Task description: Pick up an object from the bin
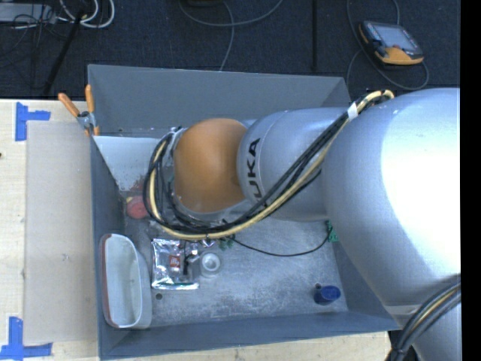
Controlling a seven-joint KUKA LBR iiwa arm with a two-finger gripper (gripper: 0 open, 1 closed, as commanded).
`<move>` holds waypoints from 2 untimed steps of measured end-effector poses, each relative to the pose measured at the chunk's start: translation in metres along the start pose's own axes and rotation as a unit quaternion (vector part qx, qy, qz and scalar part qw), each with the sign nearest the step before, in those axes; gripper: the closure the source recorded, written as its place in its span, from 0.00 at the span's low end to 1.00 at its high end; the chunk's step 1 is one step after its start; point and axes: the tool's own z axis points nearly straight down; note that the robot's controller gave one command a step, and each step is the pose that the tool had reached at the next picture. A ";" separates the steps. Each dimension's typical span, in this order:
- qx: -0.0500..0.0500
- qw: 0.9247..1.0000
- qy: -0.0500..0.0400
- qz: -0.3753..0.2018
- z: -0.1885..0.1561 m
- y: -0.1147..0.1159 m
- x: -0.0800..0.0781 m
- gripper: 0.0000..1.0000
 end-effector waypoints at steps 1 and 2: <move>0.002 0.982 -0.001 -0.187 0.000 -0.009 0.026 0.00; 0.001 0.983 -0.002 -0.185 0.000 -0.009 0.026 1.00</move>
Offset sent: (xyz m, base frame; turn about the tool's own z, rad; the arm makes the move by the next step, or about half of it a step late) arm -0.0167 -0.0216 0.0011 -0.3773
